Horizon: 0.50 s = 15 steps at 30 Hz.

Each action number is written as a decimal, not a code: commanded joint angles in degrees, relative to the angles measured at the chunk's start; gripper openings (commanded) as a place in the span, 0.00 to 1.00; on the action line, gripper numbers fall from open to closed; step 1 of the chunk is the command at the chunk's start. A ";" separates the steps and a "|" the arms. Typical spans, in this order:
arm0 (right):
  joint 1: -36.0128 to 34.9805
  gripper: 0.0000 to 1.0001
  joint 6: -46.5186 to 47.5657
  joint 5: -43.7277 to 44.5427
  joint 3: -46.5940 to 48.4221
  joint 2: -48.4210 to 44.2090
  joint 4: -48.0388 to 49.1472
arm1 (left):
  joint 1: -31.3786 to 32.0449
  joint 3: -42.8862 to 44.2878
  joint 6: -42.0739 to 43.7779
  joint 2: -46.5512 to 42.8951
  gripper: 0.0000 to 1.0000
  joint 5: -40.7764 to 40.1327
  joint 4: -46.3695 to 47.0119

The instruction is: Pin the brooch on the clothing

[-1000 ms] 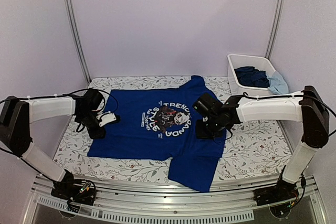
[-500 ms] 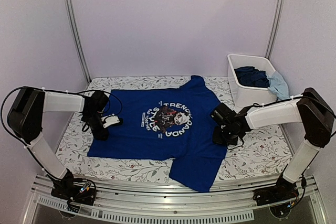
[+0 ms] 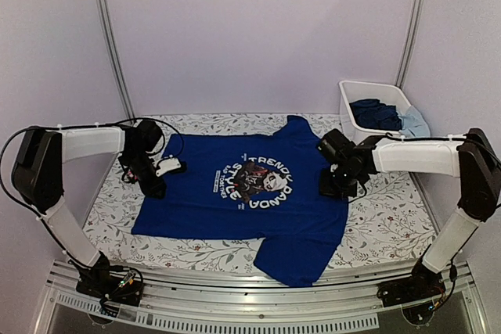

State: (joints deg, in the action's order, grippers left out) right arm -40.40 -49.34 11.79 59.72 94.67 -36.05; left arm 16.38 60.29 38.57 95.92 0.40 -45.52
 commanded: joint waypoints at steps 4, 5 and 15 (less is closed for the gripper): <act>10.19 0.05 20.53 -1.06 26.93 10.06 2.42 | -0.48 16.87 -4.17 5.19 0.46 4.73 -4.30; 11.60 0.06 22.57 -2.25 30.87 12.62 2.81 | -0.47 20.18 -4.90 7.07 0.46 4.42 -4.51; 20.02 0.27 27.75 -18.37 64.34 40.78 12.79 | -0.41 38.33 -10.64 24.83 0.46 -4.61 3.84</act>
State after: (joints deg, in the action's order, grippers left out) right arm -22.28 -24.43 2.00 117.03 126.34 -28.75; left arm 16.34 94.26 30.70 114.89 0.19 -45.25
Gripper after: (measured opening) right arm 0.211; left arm 0.456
